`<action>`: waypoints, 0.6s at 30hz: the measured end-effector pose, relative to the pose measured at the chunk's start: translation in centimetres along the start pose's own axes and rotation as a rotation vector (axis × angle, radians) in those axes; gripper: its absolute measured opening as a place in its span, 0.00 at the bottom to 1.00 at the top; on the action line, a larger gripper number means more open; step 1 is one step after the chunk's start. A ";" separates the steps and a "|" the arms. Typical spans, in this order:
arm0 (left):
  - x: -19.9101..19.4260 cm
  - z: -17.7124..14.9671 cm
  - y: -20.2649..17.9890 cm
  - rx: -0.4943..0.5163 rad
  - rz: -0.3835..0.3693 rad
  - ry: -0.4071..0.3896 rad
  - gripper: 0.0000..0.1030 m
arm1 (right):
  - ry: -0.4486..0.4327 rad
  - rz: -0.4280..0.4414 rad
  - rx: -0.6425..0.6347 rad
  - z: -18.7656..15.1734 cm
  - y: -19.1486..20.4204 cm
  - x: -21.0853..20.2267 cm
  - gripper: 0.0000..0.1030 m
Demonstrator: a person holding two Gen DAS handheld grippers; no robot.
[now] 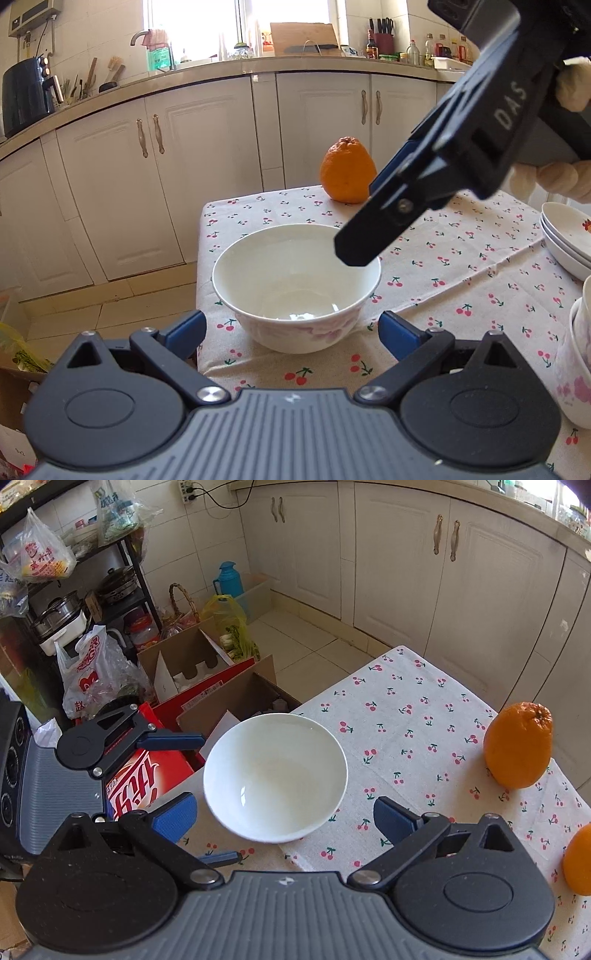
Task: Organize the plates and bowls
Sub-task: 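Move the right gripper to a third white bowl and grasp its rim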
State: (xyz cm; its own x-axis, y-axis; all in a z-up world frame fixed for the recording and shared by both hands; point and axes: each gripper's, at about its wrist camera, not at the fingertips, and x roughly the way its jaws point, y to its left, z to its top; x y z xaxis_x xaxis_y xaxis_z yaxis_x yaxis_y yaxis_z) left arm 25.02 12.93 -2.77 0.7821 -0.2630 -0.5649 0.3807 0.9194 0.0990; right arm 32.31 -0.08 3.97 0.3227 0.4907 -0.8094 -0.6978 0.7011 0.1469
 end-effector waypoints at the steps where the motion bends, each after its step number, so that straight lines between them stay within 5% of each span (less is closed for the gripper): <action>1: 0.2 0.0 0.1 0.000 -0.008 0.003 0.96 | 0.002 0.007 0.011 0.2 -0.4 0.4 1.00; 18: 2.0 0.6 0.4 0.003 -0.041 -0.007 0.93 | 0.039 0.109 0.135 1.5 -3.2 4.5 0.74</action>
State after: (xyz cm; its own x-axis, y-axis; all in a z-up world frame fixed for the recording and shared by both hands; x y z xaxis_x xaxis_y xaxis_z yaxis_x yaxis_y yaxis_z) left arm 27.04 12.55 -3.38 0.7692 -0.3021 -0.5631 0.4139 0.9069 0.0789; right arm 37.00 0.67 0.72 0.2229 0.5496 -0.8052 -0.6340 0.7091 0.3085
